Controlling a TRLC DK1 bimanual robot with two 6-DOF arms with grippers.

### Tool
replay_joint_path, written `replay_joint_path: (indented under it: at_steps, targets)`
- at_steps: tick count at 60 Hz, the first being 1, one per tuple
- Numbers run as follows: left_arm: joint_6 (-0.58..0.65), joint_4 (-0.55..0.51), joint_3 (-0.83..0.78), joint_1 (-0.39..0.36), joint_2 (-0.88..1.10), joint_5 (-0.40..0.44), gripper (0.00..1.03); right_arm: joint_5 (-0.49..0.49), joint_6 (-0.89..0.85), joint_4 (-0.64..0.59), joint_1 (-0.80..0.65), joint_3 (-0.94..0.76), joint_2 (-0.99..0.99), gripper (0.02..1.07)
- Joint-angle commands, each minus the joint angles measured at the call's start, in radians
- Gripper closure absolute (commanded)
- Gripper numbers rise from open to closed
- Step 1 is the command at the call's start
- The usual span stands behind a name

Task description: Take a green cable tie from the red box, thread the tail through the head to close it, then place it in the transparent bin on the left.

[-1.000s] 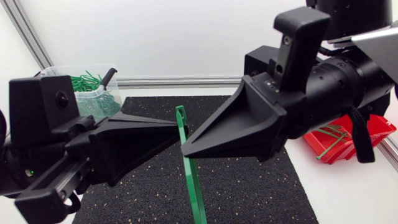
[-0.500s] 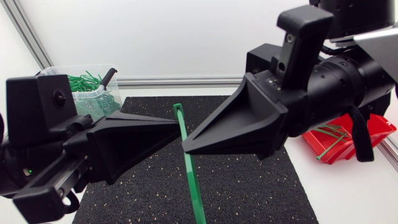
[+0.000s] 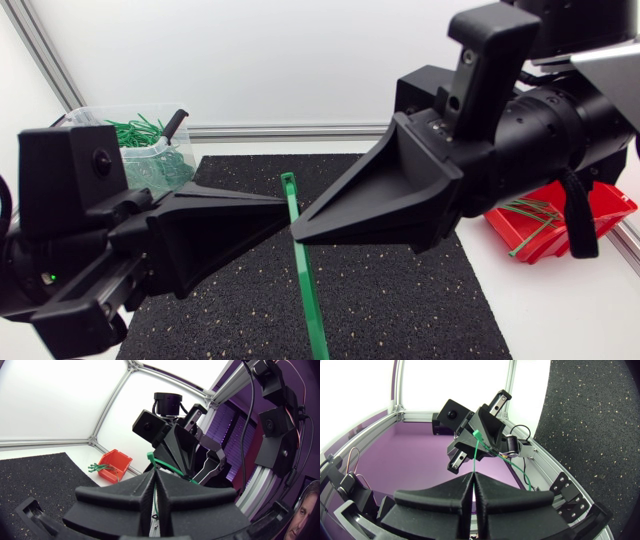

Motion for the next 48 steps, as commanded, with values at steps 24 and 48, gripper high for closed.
replay_joint_path:
  at_steps: [24, 48]
  targets:
    - [-0.004, 0.017, 0.021, 0.025, 0.012, 0.015, 0.99, 0.021, 0.037, 0.008, 0.017, -0.022, -0.016, 1.01]
    - [-0.007, 0.015, 0.021, 0.010, 0.006, 0.015, 0.99, 0.025, 0.037, 0.022, 0.020, -0.027, 0.004, 1.01]
